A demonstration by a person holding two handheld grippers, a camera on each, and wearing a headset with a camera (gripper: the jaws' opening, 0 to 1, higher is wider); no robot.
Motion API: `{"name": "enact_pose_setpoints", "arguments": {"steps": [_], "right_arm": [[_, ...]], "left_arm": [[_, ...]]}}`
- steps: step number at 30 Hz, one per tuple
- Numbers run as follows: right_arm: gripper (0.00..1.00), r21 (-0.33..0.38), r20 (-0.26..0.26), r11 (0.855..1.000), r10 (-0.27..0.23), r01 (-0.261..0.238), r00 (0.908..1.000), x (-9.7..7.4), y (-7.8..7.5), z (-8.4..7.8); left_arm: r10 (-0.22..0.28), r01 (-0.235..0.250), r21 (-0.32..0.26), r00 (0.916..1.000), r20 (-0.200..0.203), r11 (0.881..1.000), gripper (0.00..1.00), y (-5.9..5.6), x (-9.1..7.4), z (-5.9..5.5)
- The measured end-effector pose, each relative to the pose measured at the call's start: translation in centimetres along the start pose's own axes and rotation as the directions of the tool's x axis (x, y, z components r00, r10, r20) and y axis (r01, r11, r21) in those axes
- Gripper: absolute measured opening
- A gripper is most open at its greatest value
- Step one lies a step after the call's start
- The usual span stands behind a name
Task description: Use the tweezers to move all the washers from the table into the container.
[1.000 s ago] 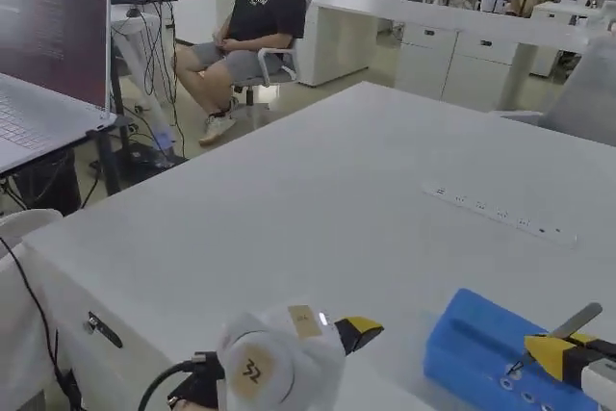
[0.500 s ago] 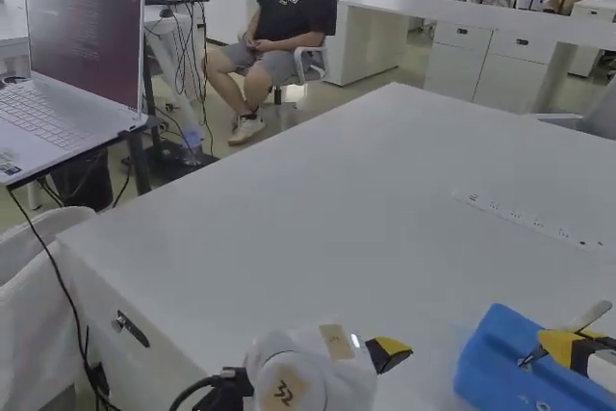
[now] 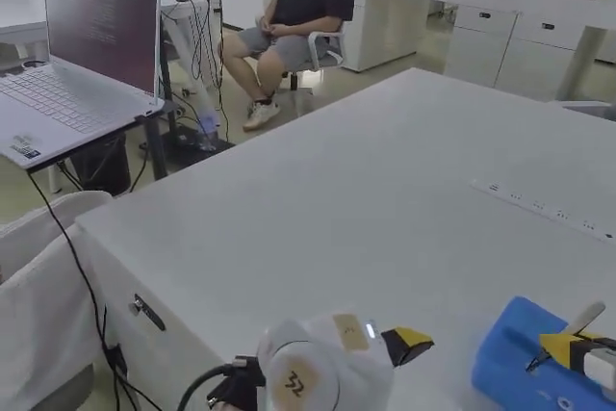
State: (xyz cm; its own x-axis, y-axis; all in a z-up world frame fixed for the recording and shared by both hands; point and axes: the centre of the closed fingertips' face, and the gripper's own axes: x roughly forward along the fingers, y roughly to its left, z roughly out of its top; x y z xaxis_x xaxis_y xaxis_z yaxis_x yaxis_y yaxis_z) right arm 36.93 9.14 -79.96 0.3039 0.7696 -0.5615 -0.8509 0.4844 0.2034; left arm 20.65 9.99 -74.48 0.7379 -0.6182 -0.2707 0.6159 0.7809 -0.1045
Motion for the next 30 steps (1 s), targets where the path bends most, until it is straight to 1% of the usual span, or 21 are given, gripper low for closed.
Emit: {"name": "enact_pose_setpoints", "arguments": {"steps": [4,6,10,12,14,15,18,20,22,23,26,28,29,30], "right_arm": [[0.03,-0.005,-0.007,1.0,-0.002,0.002,1.0,0.4,-0.2,0.1],[0.03,-0.004,-0.006,1.0,0.001,-0.001,1.0,0.6,-0.2,0.0],[0.03,-0.022,-0.017,1.0,0.003,-0.003,0.9999,0.9,0.3,-0.1],[0.03,-0.02,-0.017,1.0,0.002,-0.003,0.9998,1.1,0.2,-0.2],[0.03,-0.033,-0.028,0.999,0.01,-0.011,0.9995,1.3,0.5,-0.5],[0.03,-0.042,-0.032,0.999,0.008,-0.01,0.9994,1.3,0.6,-0.6],[0.03,-0.05,-0.035,0.999,-0.003,0.001,0.9994,1.1,0.8,-0.8],[0.03,-0.051,-0.038,0.999,-0.012,0.01,0.9992,1.1,0.5,-0.8],[0.03,-0.055,-0.037,0.998,-0.02,0.018,0.9991,1.0,0.4,-0.8],[0.03,-0.049,-0.034,0.998,-0.03,0.028,0.999,1.0,0.2,-0.8],[0.04,-0.029,-0.026,0.999,-0.038,0.037,0.9989,0.9,0.1,-0.7],[0.04,-0.026,-0.027,0.998,-0.06,0.059,0.9978,0.7,0.0,-0.8],[0.04,-0.02,-0.028,0.997,-0.073,0.073,0.9969,0.5,-0.2,-0.9],[0.04,-0.016,-0.026,0.997,-0.077,0.076,0.9967,0.4,-0.2,-0.9]], "left_arm": [[0.007,-0.007,-0.006,0.9999,0.009,1.0,0.89,0.1,0.0,0.2],[0.005,-0.005,-0.004,1.0,0.006,1.0,0.89,0.1,0.0,0.1],[-0.002,0.002,-0.001,1.0,0.002,1.0,0.89,-0.1,0.0,0.1],[-0.018,0.018,-0.014,0.999,0.04,1.0,0.9,-0.3,-0.1,0.7],[-0.007,0.008,-0.012,0.9994,0.033,1.0,0.9,0.0,-0.1,0.6],[-0.01,0.011,-0.014,0.9994,0.034,1.0,0.9,-0.1,-0.1,0.6],[-0.016,0.016,-0.007,0.9991,0.04,1.0,0.89,-0.2,-0.2,0.6],[-0.014,0.014,-0.006,0.9991,0.04,1.0,0.89,-0.2,-0.1,0.7],[-0.004,0.004,0.014,0.9993,0.037,1.0,0.89,-0.1,-0.1,0.8],[-0.008,0.008,0.016,0.9991,0.041,1.0,0.89,-0.2,-0.2,0.8],[-0.01,0.009,0.014,0.9989,0.046,1.0,0.89,-0.1,-0.2,0.9],[-0.018,0.018,0.005,0.9981,0.059,1.0,0.88,-0.2,-0.2,1.1],[-0.02,0.019,0.005,0.9981,0.058,1.0,0.89,-0.2,-0.2,1.1],[-0.025,0.025,0.004,0.998,0.057,1.0,0.89,-0.3,-0.2,1.1]]}}
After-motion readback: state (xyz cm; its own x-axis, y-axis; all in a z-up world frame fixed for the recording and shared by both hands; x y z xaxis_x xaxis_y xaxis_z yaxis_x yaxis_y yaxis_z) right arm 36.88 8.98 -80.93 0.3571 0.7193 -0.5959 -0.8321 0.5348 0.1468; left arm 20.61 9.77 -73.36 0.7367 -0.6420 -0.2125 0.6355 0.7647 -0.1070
